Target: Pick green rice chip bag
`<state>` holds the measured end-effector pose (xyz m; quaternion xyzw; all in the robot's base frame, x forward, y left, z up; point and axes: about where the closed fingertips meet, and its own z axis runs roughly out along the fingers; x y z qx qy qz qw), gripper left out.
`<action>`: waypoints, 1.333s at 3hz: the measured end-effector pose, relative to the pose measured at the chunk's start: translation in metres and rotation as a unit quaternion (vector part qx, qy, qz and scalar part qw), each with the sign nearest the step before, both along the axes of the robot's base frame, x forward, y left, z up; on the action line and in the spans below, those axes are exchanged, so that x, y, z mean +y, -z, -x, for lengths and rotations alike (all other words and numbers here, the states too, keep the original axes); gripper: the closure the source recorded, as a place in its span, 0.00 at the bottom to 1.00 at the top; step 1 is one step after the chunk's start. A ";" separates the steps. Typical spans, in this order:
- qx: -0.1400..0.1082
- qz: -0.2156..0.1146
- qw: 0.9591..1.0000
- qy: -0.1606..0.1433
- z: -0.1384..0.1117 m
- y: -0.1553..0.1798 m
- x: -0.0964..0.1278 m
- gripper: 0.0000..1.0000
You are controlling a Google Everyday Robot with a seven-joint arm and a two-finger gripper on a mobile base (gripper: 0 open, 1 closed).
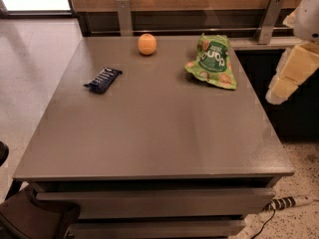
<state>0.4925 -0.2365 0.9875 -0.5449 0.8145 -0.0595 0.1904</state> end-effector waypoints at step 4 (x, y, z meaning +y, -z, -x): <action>-0.099 -0.274 0.913 0.287 -0.177 0.011 -0.018 0.00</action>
Offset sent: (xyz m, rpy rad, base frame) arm 0.1548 -0.0484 0.0049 0.4456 -0.2609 -0.6184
